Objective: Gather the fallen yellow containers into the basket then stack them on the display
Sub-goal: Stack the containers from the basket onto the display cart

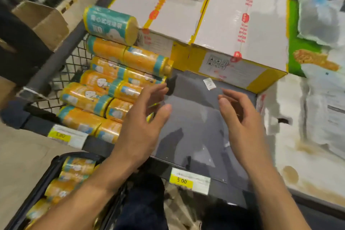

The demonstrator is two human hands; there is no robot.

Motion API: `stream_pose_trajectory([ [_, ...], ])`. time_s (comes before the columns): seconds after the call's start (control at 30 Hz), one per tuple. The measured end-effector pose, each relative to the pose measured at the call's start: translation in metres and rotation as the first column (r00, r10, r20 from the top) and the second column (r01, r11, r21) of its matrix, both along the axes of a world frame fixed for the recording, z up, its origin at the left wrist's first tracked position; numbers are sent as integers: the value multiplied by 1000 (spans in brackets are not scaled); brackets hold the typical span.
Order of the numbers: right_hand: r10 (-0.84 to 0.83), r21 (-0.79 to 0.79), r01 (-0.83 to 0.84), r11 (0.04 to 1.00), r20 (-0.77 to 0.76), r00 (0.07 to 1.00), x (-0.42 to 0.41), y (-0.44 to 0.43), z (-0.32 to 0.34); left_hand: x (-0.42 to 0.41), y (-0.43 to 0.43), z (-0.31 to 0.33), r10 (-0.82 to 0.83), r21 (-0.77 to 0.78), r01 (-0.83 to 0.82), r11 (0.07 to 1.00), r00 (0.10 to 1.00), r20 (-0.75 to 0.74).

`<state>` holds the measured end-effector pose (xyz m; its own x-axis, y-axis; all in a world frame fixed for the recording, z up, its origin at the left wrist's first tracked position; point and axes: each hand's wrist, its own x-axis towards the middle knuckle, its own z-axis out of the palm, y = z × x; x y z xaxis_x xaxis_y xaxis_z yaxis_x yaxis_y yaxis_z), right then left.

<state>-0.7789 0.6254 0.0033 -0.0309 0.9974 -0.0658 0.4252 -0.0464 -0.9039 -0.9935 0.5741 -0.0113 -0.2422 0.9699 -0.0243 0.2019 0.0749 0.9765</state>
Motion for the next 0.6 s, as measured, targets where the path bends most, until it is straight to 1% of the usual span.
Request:
stream_pose_trajectory([
  [0.1, 10, 39, -11, 999, 7, 1000, 23, -6, -13, 18, 3, -19, -78, -5, 78, 997, 994, -70],
  [0.2, 42, 108, -45, 993, 28, 999, 31, -15, -17, 19, 1, -30, -85, 8, 87, 996, 990, -111],
  [0.27, 70, 124, -74, 990, 32, 997, 31, -22, -19, 17, 2, -34, -94, 3, 95, 995, 988, -124],
  [0.33, 94, 154, -96, 983, 21, 995, 29, -26, -22, 16, 3, -36, -86, 29, 91, 995, 988, -128],
  [0.43, 74, 231, -74, 970, 9, 997, 22, -30, -30, 18, 1, -37, -46, 64, 54, 997, 993, -112],
  [0.53, 74, 235, -75, 969, 11, 997, 8, -36, -31, 23, -14, -26, -1, 124, 20, 992, 989, -150],
  [0.6, 82, 252, -81, 964, 6, 997, 4, -45, -30, 23, -32, -19, 11, 169, 14, 985, 989, -149],
])
